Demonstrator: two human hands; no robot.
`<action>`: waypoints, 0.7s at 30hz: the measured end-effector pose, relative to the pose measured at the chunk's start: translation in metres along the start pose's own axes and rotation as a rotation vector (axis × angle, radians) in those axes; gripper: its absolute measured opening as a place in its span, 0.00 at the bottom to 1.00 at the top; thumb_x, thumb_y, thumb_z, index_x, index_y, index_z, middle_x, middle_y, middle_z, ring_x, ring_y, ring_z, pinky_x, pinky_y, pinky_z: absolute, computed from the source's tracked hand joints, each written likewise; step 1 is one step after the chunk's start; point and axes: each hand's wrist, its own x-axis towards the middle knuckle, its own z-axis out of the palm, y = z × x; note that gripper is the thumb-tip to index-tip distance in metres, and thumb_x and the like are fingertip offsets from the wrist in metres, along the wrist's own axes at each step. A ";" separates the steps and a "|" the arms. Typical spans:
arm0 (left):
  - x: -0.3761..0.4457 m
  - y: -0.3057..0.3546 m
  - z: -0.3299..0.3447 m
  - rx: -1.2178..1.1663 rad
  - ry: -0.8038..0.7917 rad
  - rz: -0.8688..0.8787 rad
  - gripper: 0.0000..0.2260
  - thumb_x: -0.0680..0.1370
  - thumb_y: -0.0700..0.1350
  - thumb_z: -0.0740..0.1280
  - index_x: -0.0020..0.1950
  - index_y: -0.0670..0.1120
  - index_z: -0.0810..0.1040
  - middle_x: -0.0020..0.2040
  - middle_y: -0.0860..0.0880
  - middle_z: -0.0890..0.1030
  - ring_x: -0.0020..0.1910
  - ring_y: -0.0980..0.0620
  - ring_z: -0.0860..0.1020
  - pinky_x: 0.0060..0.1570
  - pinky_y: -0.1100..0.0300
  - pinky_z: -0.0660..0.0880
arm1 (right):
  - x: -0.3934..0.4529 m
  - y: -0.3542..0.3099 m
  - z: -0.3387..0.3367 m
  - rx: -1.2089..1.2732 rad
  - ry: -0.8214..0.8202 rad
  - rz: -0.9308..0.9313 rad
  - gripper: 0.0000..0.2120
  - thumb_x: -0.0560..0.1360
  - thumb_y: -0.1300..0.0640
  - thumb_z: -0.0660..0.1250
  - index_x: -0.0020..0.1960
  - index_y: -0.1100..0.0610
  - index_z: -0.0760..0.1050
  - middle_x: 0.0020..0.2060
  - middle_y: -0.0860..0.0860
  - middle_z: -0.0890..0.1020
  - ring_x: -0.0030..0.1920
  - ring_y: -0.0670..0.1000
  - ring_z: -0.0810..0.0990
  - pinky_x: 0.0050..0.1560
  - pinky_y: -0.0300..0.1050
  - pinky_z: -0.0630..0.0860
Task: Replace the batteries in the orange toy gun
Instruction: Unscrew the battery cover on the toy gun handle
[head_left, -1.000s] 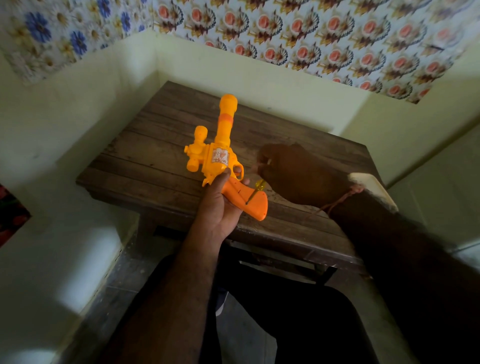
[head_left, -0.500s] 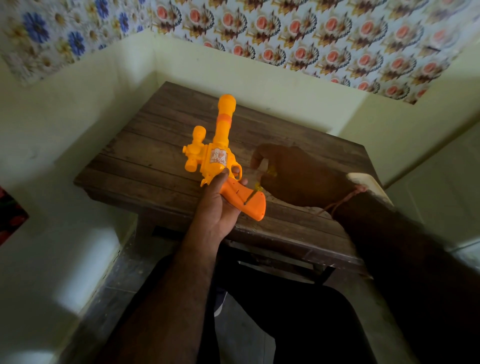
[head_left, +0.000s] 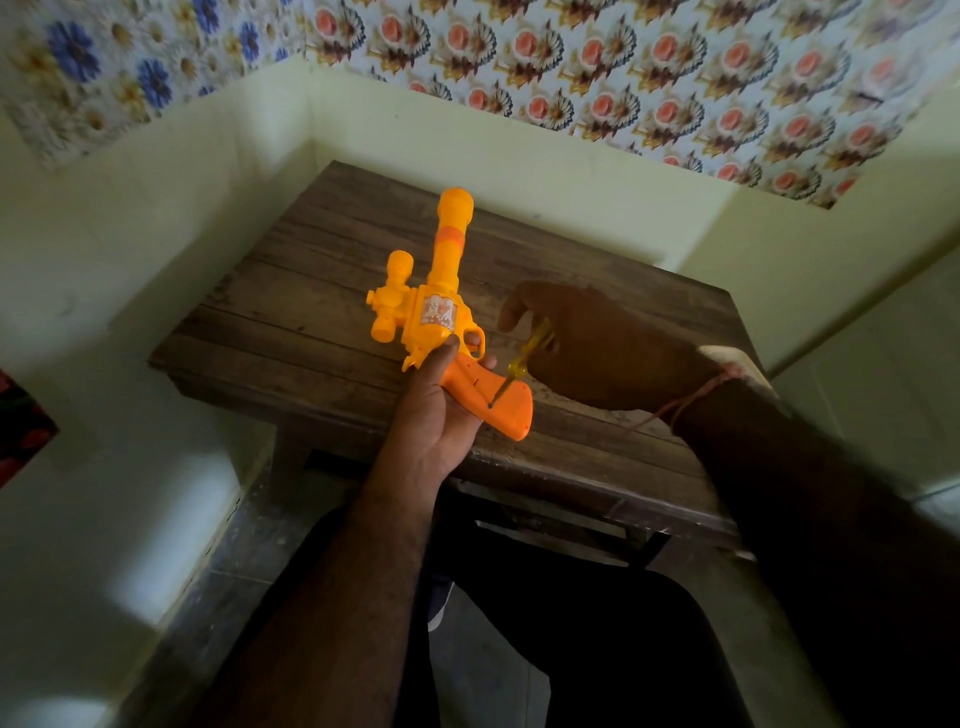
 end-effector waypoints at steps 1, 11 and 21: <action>0.000 0.000 0.000 0.000 0.004 -0.004 0.20 0.82 0.47 0.62 0.74 0.51 0.66 0.52 0.49 0.79 0.50 0.48 0.78 0.48 0.47 0.77 | 0.000 0.000 0.001 0.018 -0.001 -0.002 0.14 0.71 0.60 0.68 0.56 0.52 0.74 0.43 0.45 0.75 0.38 0.40 0.72 0.35 0.30 0.66; 0.000 0.000 0.001 -0.006 0.010 0.005 0.21 0.82 0.46 0.62 0.75 0.52 0.65 0.51 0.49 0.79 0.47 0.50 0.79 0.47 0.48 0.76 | 0.000 -0.002 0.003 -0.033 0.031 -0.009 0.09 0.76 0.58 0.62 0.56 0.54 0.73 0.36 0.43 0.74 0.37 0.45 0.74 0.36 0.42 0.69; -0.001 0.000 0.002 -0.026 0.030 -0.004 0.24 0.80 0.46 0.64 0.76 0.50 0.64 0.54 0.47 0.78 0.47 0.49 0.79 0.47 0.46 0.78 | 0.000 -0.006 0.007 -0.114 0.098 -0.022 0.07 0.79 0.56 0.59 0.53 0.57 0.74 0.40 0.49 0.79 0.39 0.50 0.79 0.37 0.42 0.71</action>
